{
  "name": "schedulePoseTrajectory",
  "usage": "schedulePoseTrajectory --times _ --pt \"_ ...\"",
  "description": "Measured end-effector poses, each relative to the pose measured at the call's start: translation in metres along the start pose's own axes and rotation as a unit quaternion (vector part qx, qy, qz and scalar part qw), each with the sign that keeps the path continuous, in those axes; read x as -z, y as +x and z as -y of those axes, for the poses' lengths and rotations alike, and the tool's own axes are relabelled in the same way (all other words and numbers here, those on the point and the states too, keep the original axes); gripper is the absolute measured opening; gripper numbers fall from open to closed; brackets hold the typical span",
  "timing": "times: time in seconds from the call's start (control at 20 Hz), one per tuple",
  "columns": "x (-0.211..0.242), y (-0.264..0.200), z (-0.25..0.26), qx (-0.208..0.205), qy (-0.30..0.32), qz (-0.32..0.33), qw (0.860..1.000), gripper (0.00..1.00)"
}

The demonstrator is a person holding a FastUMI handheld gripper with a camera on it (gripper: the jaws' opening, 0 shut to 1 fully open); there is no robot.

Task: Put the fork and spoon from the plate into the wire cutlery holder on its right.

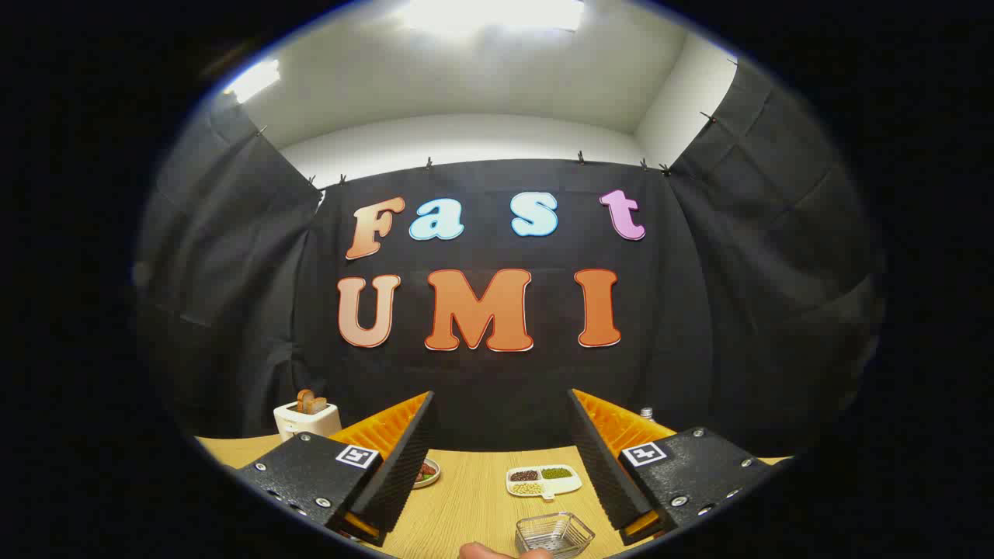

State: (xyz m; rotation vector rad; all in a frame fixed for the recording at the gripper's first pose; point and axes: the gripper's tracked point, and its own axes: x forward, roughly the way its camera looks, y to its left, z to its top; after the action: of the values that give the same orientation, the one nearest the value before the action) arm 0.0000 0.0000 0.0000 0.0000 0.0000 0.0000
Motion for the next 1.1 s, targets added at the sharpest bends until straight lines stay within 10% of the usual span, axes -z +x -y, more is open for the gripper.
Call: schedulePoseTrajectory --times 1.1 --pt "-0.013 0.006 -0.020 0.010 -0.002 -0.028 1.000 0.97"
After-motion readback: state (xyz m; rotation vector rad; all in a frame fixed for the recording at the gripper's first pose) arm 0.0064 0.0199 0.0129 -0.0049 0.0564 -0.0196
